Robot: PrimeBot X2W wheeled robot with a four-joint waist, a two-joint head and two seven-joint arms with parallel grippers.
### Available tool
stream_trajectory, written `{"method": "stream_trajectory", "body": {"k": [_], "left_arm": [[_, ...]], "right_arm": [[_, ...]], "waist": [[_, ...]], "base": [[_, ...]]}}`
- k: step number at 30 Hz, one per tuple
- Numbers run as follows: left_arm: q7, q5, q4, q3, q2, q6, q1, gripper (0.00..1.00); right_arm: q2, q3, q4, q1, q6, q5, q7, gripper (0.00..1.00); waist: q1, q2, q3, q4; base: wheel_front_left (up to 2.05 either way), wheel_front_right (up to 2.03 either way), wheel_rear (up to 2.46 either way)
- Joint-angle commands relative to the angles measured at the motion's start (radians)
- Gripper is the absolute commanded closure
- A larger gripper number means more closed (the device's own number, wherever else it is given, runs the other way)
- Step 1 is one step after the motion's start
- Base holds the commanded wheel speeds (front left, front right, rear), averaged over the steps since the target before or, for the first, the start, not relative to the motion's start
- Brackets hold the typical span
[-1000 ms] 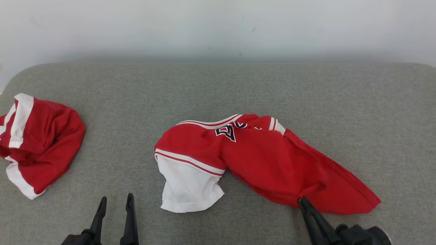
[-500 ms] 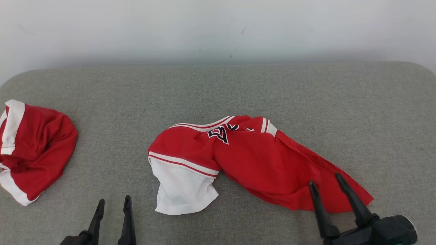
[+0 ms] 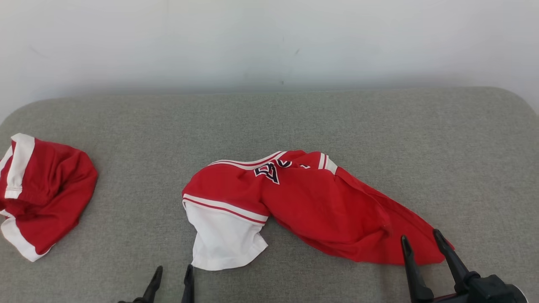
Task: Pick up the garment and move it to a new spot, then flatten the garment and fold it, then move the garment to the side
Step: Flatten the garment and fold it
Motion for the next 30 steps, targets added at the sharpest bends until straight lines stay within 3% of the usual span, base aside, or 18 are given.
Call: {"method": "stream_trajectory", "body": {"k": [1,17,29,30], "left_arm": [[-0.003,0.013,0.011,-0.010,0.000,-0.002,-0.014,0.00],[-0.003,0.018,0.178,-0.065,0.000,-0.008,-0.137,0.00],[-0.003,-0.047,0.320,-0.113,0.000,-0.008,-0.235,0.00],[-0.003,-0.059,0.335,-0.125,0.000,-0.008,-0.243,0.00]], "right_arm": [[-0.005,-0.002,0.022,-0.013,-0.002,-0.003,-0.001,0.00],[-0.061,0.105,0.245,-0.185,-0.002,0.041,0.000,0.00],[-0.061,0.183,0.343,-0.279,-0.002,0.067,0.000,0.00],[-0.063,0.190,0.348,-0.283,-0.002,0.069,0.000,0.04]], "waist": [[0.0001,0.0000,-0.004,-0.008],[0.0001,0.0000,0.028,-0.006],[0.0001,0.0000,0.061,0.003],[0.0001,0.0000,0.061,0.005]], "base": [[0.00,0.00,0.00],[0.00,0.00,0.00],[0.00,0.00,0.00],[0.00,0.00,0.00]]}}
